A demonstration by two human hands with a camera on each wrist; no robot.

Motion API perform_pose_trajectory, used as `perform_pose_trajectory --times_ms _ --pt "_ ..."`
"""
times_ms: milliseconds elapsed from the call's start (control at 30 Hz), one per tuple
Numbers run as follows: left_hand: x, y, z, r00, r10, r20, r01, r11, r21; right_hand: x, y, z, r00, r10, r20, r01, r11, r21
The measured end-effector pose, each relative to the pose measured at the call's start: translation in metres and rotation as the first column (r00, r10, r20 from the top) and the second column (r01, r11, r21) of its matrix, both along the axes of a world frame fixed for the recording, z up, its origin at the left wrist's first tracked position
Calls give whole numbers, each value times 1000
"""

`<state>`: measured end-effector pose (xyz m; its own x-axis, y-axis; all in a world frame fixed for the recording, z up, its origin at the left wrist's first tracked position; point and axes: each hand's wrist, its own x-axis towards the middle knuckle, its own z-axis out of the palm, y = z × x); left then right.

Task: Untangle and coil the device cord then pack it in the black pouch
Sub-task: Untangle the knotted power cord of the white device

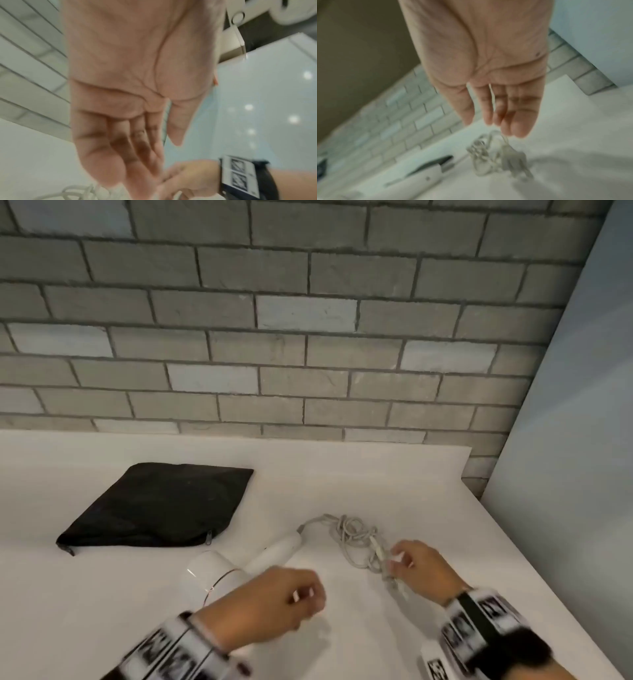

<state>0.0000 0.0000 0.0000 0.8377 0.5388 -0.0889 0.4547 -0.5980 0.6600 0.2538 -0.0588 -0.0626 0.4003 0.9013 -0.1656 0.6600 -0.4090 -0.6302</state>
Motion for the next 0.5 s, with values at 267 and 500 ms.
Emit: perform_pose_trajectory --times_ms 267,500 --pt "77 39 -24 981 13 -193 10 993 118 5 51 -22 992 -1 125 27 977 -212" --pt "87 61 -31 995 96 -10 -92 973 212 -6 44 3 954 87 -285 -68 995 78"
